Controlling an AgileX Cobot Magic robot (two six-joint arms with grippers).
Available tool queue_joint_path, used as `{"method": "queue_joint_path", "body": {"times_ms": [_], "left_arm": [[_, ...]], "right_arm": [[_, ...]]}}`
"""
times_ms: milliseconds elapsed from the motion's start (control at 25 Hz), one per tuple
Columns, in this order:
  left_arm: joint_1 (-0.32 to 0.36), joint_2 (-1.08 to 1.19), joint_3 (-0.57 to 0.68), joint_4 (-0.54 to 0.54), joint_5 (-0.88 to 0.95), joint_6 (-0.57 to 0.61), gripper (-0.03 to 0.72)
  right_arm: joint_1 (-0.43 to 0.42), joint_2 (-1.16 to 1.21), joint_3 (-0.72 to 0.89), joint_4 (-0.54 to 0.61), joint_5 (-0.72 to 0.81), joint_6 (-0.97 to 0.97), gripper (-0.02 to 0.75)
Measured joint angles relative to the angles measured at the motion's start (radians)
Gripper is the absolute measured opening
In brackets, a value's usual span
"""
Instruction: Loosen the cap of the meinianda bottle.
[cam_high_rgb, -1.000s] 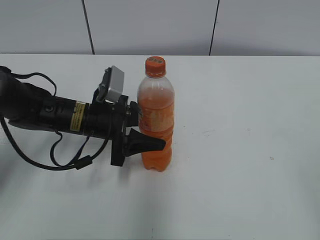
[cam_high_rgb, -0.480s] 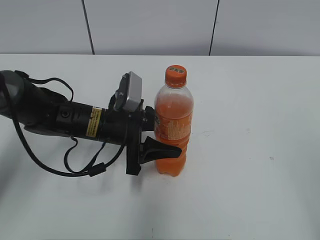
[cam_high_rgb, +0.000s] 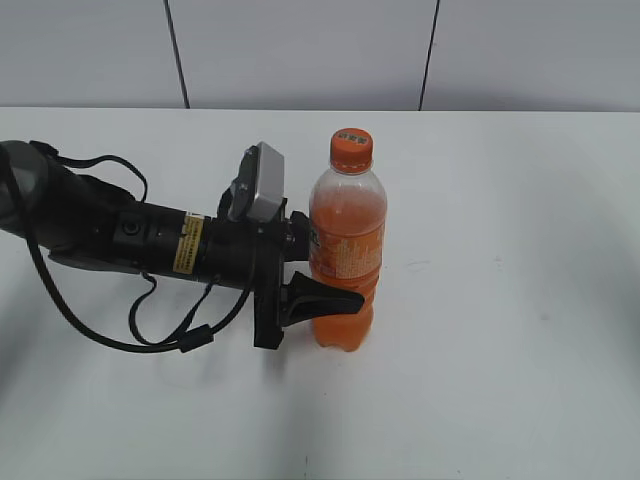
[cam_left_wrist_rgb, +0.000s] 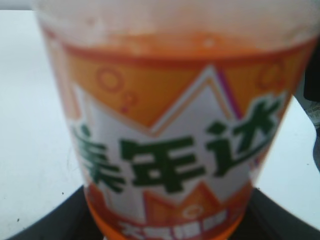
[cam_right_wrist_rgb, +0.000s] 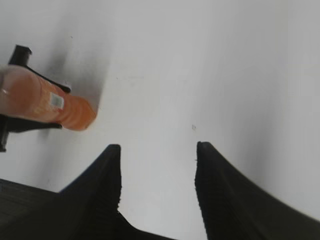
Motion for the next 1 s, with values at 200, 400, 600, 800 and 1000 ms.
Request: {"method": "queue_joint_path", "body": {"times_ms": [200,400,600,800,1000], "left_arm": [[0.000,0.000,0.000,-0.003,0.003,0.000,0.400],[0.000,0.000,0.000,-0.004,0.003,0.000,0.400],[0.000,0.000,0.000,-0.005,0.004,0.000,0.400],[0.000,0.000,0.000,-0.005,0.005,0.000,0.400],[0.000,0.000,0.000,-0.005,0.006,0.000,0.400]], "right_arm": [[0.080,0.235,-0.190,0.017,0.001,-0.029,0.362],[0.282,0.408,-0.279,-0.018,0.003,-0.027,0.361],[0.464,0.517,-0.323,-0.036,0.003,0.013,0.361],[0.541,0.573,-0.329,-0.044,0.005,0.047,0.361],[0.553,0.598,-0.351,-0.055,0.009,0.088,0.361]]}}
